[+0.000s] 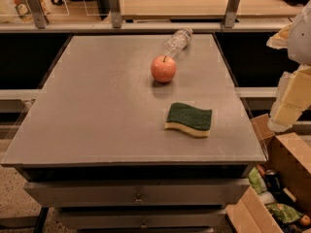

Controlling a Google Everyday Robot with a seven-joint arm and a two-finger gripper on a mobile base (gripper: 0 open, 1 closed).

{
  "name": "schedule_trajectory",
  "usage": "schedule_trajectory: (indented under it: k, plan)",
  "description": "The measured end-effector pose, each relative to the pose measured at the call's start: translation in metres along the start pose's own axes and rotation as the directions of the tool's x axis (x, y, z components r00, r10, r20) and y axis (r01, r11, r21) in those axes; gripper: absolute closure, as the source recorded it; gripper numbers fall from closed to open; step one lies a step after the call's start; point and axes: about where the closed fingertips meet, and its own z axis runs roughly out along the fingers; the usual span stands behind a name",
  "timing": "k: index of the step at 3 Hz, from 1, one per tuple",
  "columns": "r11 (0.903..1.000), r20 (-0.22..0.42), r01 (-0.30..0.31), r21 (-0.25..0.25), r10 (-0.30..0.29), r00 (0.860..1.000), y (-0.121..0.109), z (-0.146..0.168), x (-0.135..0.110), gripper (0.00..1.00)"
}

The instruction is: Pick apple

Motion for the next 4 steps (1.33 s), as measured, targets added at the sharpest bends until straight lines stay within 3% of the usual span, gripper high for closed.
schedule_trajectory:
  k: [1,3,4]
  plan:
    - [0.9999,0.008,-0.004,0.01,0.004,1.0,-0.001,-0.002,-0.001,0.0]
    - [0.9966,0.139,0.06,0.056,-0.067,0.988,-0.052,-0.006,-0.066,0.0]
    - [0.9939,0.222,0.093,0.058,-0.104,0.969,-0.084,-0.001,-0.099,0.0]
